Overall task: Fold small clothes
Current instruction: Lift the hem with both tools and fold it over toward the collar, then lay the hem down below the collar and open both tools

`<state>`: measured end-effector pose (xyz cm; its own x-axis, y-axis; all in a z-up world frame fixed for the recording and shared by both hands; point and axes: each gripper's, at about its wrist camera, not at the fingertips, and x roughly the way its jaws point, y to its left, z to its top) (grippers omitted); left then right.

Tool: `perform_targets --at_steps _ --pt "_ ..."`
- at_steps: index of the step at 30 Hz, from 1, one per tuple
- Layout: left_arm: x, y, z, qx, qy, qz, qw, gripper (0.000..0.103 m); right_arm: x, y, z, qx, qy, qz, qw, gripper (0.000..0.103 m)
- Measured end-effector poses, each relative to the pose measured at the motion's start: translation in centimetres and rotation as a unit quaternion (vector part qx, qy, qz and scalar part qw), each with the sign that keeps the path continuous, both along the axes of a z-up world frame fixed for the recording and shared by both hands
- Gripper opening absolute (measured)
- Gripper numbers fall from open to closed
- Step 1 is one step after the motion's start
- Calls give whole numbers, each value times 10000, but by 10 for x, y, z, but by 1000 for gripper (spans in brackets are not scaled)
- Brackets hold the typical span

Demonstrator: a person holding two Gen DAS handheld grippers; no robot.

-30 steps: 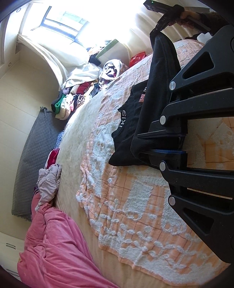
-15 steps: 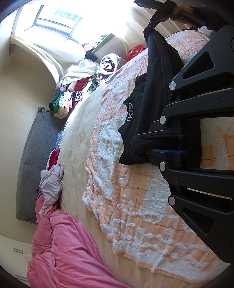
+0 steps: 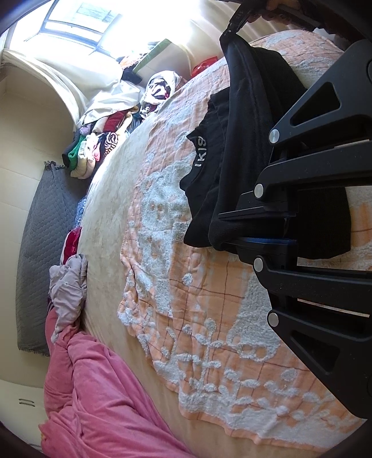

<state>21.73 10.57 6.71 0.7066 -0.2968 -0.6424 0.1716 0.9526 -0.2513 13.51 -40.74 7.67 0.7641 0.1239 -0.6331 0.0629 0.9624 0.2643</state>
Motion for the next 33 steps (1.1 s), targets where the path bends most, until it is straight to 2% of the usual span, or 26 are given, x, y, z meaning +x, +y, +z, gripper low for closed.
perform_targets --at_steps 8,17,20,22,23,26,29,33 --pt "20 -1 -26 102 202 38 9997 4 22 -1 -27 8 256 -24 9997 10" --pt "26 -2 -38 116 304 43 9995 8 38 0 -48 -70 405 16 9992 11" --pt "24 2 -32 168 195 133 9996 17 36 -2 -47 -96 325 -42 9994 27" --pt "21 5 -25 218 54 219 9995 22 30 -6 -41 -158 119 -198 9996 52" --pt "18 6 -20 310 -55 289 9991 22 26 -8 -36 -188 1 -272 9995 54" --pt "8 6 -8 486 -302 363 9977 22 11 -9 -18 -303 -350 -290 9985 54" --pt "-4 -7 3 690 -438 182 9965 22 -3 7 -3 -523 -657 64 9965 53" --pt "-19 -37 8 723 -448 -366 9957 15 -10 44 -2 -790 -581 834 9917 42"
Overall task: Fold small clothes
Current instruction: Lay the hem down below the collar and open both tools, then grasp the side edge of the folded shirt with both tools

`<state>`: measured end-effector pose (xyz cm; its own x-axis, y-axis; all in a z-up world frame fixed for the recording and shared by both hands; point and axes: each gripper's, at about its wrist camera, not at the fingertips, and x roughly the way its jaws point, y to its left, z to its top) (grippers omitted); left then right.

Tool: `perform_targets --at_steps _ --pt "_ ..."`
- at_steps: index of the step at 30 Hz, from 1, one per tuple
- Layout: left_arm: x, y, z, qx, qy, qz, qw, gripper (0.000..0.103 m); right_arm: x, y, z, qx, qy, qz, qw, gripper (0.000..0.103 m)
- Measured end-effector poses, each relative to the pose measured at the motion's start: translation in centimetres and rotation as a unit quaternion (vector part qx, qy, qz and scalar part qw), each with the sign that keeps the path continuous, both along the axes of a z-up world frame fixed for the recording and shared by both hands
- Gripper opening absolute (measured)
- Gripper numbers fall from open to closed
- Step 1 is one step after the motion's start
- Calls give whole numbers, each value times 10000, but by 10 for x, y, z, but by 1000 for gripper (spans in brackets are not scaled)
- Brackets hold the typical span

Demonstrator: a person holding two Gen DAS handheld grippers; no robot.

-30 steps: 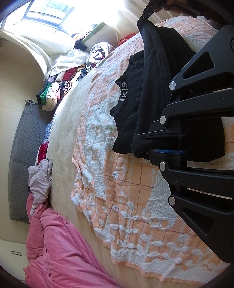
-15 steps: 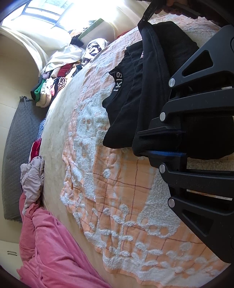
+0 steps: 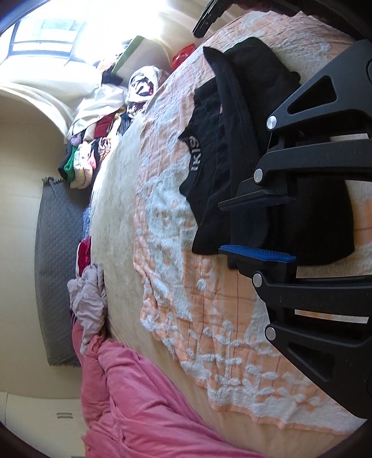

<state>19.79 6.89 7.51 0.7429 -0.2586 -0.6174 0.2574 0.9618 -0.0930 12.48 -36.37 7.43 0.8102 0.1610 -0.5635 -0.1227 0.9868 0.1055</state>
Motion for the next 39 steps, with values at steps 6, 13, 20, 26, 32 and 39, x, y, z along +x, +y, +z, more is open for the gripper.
perform_targets --at_steps 6,13,20,26,32,39 --pt "-10 -49 -30 271 461 -749 9958 14 2 39 -32 -379 819 908 9918 42" --pt "-8 -74 -70 742 836 -907 9896 14 17 51 -83 -749 1687 930 9784 34" --pt "7 -82 -75 875 808 -818 9895 18 35 49 -84 -741 1563 865 9811 34" --pt "32 -91 -79 933 783 -666 9903 18 64 44 -85 -515 1519 727 9844 34" --pt "58 -92 -71 857 679 -447 9930 18 89 32 -77 -401 1311 381 9898 34" --pt "81 -54 -56 459 531 275 9972 18 96 -8 -62 -57 1069 -146 9941 34"
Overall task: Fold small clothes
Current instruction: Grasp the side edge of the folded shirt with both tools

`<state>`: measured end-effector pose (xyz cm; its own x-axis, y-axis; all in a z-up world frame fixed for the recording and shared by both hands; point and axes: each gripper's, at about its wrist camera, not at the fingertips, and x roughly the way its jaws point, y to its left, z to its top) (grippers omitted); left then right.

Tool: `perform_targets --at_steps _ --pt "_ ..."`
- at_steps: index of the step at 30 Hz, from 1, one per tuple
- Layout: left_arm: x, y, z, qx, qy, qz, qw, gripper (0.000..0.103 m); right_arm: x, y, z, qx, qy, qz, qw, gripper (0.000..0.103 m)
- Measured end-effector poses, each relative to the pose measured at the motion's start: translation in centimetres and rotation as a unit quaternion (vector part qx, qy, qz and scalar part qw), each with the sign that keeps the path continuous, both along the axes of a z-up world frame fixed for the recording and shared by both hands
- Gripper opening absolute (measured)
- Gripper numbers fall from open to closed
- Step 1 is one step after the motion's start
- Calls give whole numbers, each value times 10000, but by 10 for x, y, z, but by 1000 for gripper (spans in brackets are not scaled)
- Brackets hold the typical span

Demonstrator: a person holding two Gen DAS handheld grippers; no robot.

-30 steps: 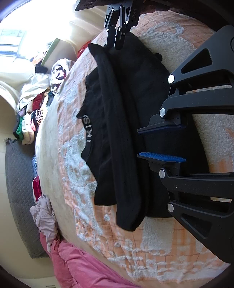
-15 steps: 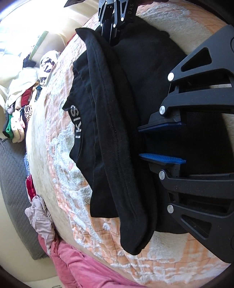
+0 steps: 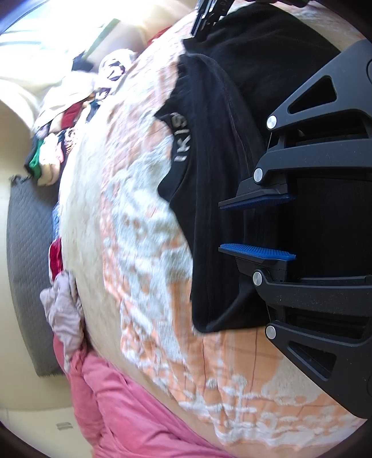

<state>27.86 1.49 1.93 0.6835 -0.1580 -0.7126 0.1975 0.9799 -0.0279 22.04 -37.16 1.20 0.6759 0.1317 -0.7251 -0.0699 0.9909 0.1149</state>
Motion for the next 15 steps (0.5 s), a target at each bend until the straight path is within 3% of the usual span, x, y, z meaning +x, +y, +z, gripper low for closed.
perform_targets --at_steps 5,11,15 --pt "-5 44 17 -349 -218 531 9977 18 -2 -33 8 182 -51 -293 9994 36" --pt "-8 90 26 -683 -301 1117 9909 22 4 -55 -7 569 291 -419 9971 37" --pt "-2 96 17 -813 49 974 9919 26 7 -49 -15 703 425 -339 9960 42"
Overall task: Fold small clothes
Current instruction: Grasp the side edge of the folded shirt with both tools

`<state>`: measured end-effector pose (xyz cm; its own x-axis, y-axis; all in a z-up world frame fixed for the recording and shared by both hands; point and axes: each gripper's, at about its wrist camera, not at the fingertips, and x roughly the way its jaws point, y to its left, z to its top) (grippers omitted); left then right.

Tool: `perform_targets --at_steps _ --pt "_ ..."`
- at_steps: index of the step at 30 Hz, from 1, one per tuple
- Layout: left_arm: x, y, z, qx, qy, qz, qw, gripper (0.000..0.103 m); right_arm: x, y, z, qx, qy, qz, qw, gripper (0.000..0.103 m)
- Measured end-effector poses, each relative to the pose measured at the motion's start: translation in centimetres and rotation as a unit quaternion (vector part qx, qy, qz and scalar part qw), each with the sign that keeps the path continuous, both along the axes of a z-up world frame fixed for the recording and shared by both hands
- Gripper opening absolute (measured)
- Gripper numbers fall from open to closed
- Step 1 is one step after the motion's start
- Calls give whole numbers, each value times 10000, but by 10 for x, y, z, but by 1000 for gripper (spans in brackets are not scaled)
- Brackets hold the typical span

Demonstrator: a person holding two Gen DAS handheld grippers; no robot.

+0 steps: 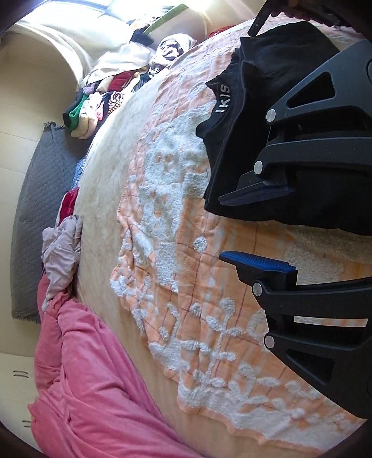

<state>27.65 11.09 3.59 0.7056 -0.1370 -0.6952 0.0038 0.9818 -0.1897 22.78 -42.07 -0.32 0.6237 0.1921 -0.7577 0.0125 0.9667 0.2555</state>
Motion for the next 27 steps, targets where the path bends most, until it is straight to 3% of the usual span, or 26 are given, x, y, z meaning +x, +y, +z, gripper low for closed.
perform_targets --at_steps 6,8,10,11,18,21,27 --pt "18 -23 -28 -18 506 -543 9972 33 3 6 -8 82 40 74 9999 43" --pt "22 -27 -35 -79 602 -579 9965 32 2 7 -7 106 0 122 9999 36" --pt "23 -30 -41 -90 616 -583 9964 7 1 9 -4 69 -83 161 9998 14" --pt "23 -31 -42 -119 610 -576 9964 7 0 9 -2 82 -121 178 9997 10" --pt "9 -25 -7 -180 86 -493 9986 3 -10 3 30 163 -726 120 9972 8" --pt "7 -27 8 -19 -186 -437 9989 3 -8 2 39 21 -884 28 9961 8" --pt "16 -32 5 185 -247 -336 9990 3 3 0 35 -61 -910 -109 9958 8"
